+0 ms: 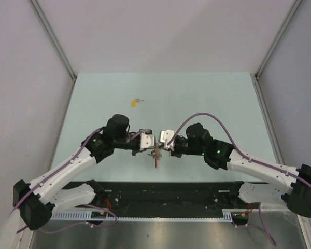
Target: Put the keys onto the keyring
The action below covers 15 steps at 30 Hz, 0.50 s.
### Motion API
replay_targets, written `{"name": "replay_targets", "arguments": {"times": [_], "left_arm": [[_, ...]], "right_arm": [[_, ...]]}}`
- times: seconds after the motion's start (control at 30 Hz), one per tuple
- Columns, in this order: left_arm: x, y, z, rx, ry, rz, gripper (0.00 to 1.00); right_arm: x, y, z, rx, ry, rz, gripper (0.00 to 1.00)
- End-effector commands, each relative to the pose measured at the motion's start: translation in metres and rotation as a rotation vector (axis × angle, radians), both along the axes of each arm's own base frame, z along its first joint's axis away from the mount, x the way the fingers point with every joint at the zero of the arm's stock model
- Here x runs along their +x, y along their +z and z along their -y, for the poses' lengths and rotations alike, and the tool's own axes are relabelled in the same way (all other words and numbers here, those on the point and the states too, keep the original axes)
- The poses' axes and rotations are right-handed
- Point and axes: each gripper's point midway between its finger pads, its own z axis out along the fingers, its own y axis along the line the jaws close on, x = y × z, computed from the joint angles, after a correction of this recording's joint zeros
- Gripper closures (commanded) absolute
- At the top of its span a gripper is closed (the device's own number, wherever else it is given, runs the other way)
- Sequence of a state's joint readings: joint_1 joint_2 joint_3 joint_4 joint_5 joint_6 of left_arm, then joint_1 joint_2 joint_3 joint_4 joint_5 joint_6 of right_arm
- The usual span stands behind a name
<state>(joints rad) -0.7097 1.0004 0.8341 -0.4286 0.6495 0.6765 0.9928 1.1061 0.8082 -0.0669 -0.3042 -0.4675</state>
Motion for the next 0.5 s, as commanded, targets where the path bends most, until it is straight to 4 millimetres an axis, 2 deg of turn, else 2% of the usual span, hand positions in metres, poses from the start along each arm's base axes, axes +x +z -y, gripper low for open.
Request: {"name": "replay_targets", "arguments": {"times": [0.0, 0.27, 0.47], "left_arm": [[-0.007, 0.025, 0.013, -0.088, -0.047, 0.013, 1.00], [-0.007, 0.041, 0.022, -0.190, -0.007, -0.054, 1.00], [-0.003, 0.034, 0.019, -0.192, 0.081, -0.124, 1.00]], "right_arm": [[0.006, 0.020, -0.005, 0.041, -0.017, 0.026, 1.00], [0.012, 0.022, -0.004, 0.039, -0.061, 0.049, 1.00], [0.015, 0.025, -0.001, 0.042, -0.090, 0.060, 1.00]]}}
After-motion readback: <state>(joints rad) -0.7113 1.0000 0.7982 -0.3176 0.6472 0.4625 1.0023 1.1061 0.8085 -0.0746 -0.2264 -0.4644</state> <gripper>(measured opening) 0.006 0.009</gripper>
